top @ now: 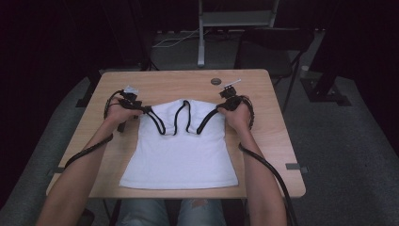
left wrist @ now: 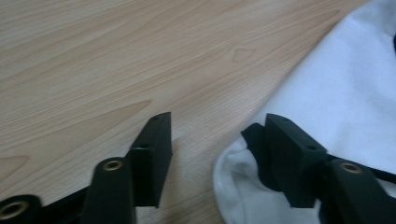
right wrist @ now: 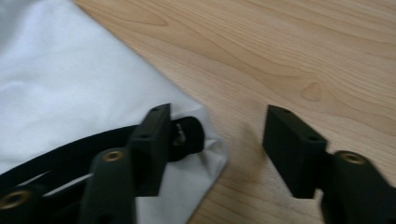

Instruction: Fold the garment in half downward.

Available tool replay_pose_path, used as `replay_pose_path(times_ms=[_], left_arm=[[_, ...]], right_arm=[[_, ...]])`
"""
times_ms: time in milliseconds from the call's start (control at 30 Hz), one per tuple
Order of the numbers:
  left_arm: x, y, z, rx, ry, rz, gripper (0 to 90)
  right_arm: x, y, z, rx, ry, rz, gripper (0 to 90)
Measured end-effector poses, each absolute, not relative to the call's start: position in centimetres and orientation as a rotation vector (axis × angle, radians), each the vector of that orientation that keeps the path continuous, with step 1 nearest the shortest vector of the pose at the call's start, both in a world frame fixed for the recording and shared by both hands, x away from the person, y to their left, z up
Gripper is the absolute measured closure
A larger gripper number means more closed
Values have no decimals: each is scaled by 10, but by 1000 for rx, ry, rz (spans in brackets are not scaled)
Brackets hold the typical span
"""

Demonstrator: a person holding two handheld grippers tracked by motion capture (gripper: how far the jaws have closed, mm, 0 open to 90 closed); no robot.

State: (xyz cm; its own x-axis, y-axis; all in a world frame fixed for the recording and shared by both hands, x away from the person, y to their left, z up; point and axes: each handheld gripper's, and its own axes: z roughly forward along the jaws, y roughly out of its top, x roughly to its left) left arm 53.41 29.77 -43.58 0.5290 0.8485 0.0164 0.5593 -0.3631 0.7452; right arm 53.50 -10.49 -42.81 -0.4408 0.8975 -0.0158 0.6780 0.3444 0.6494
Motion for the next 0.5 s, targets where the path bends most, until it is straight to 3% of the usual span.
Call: replay_pose_path(times_ms=[233, 500], left_arm=[[533, 291, -434, 2070, 1122, 464, 768], [535, 286, -419, 2007, 1117, 451, 803]], right_arm=[[533, -105, -428, 1398, 2276, 897, 790], [533, -106, -420, 1428, 2280, 958, 818]])
